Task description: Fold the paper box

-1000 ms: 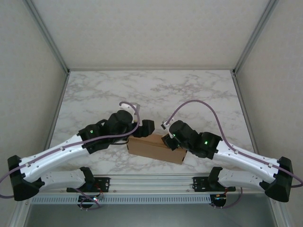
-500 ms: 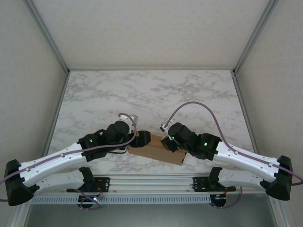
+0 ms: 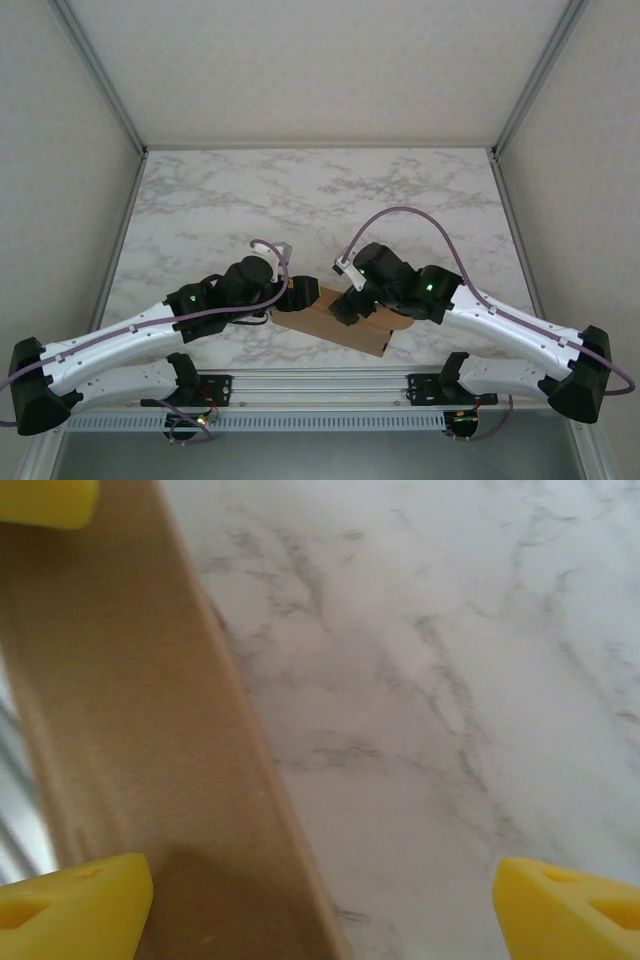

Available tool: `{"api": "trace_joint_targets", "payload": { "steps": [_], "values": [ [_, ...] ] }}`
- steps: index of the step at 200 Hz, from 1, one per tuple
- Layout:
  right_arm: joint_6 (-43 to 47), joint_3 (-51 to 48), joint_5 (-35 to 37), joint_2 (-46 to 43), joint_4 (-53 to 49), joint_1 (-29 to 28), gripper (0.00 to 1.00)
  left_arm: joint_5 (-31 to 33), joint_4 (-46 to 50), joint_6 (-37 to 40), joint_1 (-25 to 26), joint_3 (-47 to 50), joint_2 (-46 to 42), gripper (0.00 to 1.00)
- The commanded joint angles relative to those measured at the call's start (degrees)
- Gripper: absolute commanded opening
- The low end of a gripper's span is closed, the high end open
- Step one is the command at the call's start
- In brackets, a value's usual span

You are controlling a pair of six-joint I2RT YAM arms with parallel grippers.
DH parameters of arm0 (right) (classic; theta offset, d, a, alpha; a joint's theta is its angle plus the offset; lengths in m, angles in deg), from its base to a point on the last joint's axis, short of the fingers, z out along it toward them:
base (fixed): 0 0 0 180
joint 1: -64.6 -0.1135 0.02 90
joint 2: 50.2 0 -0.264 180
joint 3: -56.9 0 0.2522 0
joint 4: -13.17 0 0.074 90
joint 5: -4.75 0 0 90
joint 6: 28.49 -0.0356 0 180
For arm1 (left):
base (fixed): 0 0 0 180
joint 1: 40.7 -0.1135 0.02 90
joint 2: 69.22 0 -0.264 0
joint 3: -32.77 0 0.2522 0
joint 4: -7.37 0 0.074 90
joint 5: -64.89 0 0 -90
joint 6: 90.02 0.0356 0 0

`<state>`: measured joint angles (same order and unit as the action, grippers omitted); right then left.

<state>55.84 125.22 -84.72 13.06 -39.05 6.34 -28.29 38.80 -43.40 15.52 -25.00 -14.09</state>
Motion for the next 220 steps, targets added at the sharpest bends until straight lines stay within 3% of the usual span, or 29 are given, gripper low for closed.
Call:
{"api": "trace_joint_targets", "payload": {
  "steps": [1,55,71,94,127,175,220],
  "values": [
    [0.4,0.4,-9.3,1.4,0.7,0.3,0.89,0.9,2.0,-0.7,0.5,1.3,0.1,0.77],
    [2.0,0.5,-7.3,6.3,0.2,0.3,0.89,1.5,1.9,-0.4,0.5,1.3,0.0,0.77],
    [3.0,0.2,-3.1,6.3,1.0,0.3,0.84,1.7,2.1,-0.3,0.5,1.0,-0.2,0.77],
    [7.5,-2.3,0.9,4.3,4.4,0.2,0.69,2.9,2.7,-0.3,0.5,0.5,-0.7,0.77],
    [17.5,-6.1,-0.7,1.1,10.6,0.2,0.66,4.1,3.1,0.0,0.4,0.1,-1.9,0.78],
    [26.0,-3.2,-2.9,6.6,7.3,0.8,0.67,5.3,2.5,0.5,0.0,0.9,-2.5,0.79],
    [27.4,0.3,-10.8,10.5,4.3,2.6,0.84,4.6,1.3,0.2,-0.2,2.6,-3.1,0.79]
  ]
}}
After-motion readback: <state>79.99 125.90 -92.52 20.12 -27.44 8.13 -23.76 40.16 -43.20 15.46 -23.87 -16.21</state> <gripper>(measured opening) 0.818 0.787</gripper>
